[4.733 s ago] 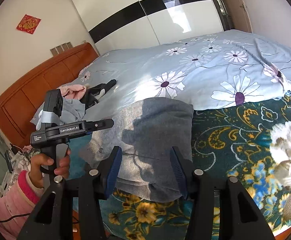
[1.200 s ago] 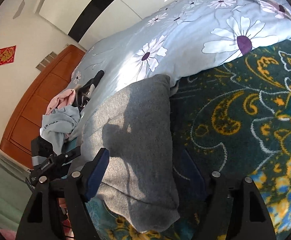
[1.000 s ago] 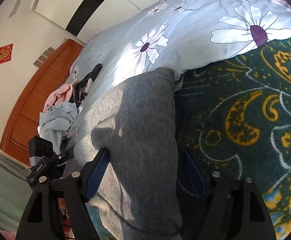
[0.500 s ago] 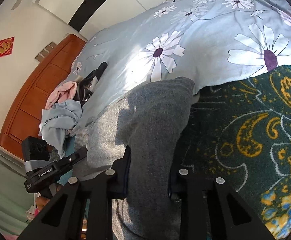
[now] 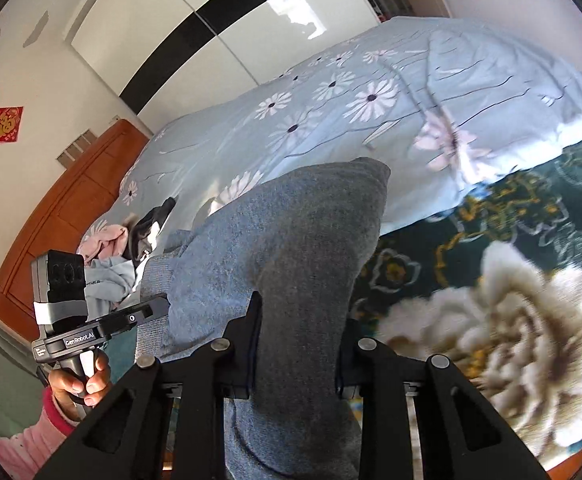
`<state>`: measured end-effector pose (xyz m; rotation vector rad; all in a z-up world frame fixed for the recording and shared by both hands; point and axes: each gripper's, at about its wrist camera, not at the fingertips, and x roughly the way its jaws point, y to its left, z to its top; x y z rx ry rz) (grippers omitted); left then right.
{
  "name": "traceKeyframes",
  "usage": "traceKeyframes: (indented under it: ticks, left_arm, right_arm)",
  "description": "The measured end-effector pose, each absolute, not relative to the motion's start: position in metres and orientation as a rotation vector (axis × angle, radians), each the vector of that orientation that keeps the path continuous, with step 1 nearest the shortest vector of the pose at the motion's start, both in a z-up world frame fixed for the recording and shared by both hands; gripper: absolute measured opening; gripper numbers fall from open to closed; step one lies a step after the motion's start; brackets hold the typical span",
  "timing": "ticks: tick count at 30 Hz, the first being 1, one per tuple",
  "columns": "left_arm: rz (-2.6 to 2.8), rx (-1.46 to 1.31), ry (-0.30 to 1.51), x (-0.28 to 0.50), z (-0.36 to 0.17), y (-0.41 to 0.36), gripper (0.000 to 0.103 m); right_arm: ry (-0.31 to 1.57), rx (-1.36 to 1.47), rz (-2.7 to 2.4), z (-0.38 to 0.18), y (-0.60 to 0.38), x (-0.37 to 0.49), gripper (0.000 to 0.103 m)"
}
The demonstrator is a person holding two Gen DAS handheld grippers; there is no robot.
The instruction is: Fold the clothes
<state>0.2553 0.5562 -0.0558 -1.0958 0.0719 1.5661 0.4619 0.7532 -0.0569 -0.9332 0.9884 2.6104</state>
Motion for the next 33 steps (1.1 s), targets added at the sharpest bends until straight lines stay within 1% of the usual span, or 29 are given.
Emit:
traceKeyframes:
  ticks: [6, 11, 15, 18, 22, 23, 24, 26, 30, 33]
  left_arm:
    - [1.507, -1.060, 0.123, 0.301, -0.052, 0.652, 0.029]
    - [1.457, -1.044, 0.145, 0.333, -0.066, 0.709, 0.029]
    - [1.407, -1.076, 0.141, 0.350, -0.090, 0.742, 0.029]
    - [1.386, -1.119, 0.150, 0.353, -0.117, 0.754, 0.029]
    - [1.379, -1.171, 0.126, 0.344, -0.141, 0.759, 0.030]
    - [1.379, -1.172, 0.124, 0.342, -0.143, 0.759, 0.032]
    - [1.384, -1.160, 0.142, 0.344, -0.142, 0.760, 0.032]
    - [1.396, -1.135, 0.175, 0.347, -0.139, 0.761, 0.033]
    - [1.392, -1.112, 0.180, 0.351, -0.132, 0.756, 0.035]
    - [1.407, -1.098, 0.218, 0.348, -0.122, 0.745, 0.039]
  right_arm:
    - [0.916, -0.908, 2.575, -0.040, 0.838, 0.513, 0.028]
    - [0.903, -0.897, 2.546, -0.044, 0.898, 0.545, 0.028]
    - [0.885, -0.930, 2.525, -0.053, 0.935, 0.560, 0.028]
    - [0.893, -0.965, 2.518, -0.070, 0.956, 0.564, 0.028]
    - [0.978, -1.013, 2.459, -0.115, 0.979, 0.569, 0.030]
    - [0.996, -1.023, 2.439, -0.127, 0.984, 0.571, 0.033]
    - [1.030, -0.996, 2.443, -0.133, 0.988, 0.575, 0.037]
    - [1.084, -0.933, 2.461, -0.139, 0.992, 0.584, 0.038]
    - [1.010, -0.955, 2.440, -0.130, 0.985, 0.582, 0.038]
    - [0.881, -0.990, 2.406, -0.112, 0.973, 0.584, 0.040]
